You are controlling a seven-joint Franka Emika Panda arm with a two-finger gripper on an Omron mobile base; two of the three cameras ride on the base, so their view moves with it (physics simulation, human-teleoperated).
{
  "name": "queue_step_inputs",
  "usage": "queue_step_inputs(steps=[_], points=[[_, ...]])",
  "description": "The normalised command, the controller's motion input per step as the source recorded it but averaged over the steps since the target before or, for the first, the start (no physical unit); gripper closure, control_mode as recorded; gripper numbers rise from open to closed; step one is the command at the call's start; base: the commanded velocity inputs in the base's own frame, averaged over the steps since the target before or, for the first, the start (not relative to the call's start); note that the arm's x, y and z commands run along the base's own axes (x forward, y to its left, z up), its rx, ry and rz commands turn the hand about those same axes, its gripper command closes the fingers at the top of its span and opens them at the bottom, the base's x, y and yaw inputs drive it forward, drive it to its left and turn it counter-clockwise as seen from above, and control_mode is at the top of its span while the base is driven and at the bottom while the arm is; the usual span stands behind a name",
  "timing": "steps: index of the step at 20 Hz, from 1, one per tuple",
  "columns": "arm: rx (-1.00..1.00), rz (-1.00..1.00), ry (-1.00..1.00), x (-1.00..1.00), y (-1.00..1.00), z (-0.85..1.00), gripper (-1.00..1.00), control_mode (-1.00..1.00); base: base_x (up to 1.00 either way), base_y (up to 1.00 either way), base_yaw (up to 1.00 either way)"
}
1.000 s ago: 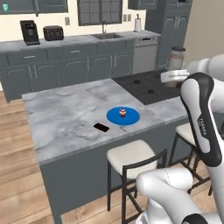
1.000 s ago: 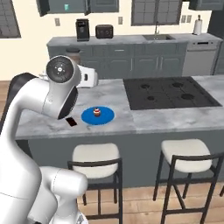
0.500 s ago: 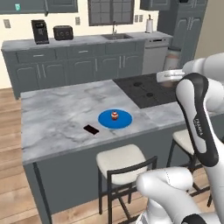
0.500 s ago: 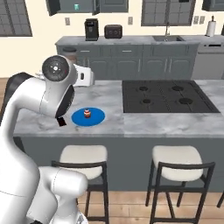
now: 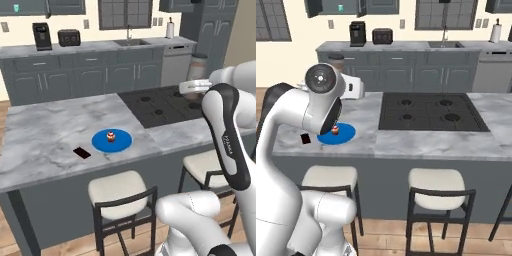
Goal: Take the cinnamon bottle from the cabinet and place it on the dining table, next to the plate with the cupcake. Then take the chocolate from the dining counter and place it on the cupcake plate.
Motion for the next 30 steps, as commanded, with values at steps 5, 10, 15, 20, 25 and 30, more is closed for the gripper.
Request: queue_step_inputs(steps=[5,10,15,20,25,30], points=[[0.0,0.0,0.0,0.0,0.0,0.0,1.0,1.0,0.41,-0.41,0.17],[0.0,0.0,0.0,0.0,0.0,0.0,1.0,1.0,0.57,-0.34,0.12],[0.0,0.0,0.0,0.0,0.0,0.0,1.0,1.0,0.63,-0.26,0.13],[0.0,0.0,0.0,0.0,0.0,0.0,1.0,1.0,0.64,-0.2,0.2],[0.0,0.0,0.0,0.0,0.0,0.0,1.0,1.0,0.27,-0.07,0.02],[0.0,0.0,0.0,0.0,0.0,0.0,1.0,1.0,0.0,0.0,0.0]])
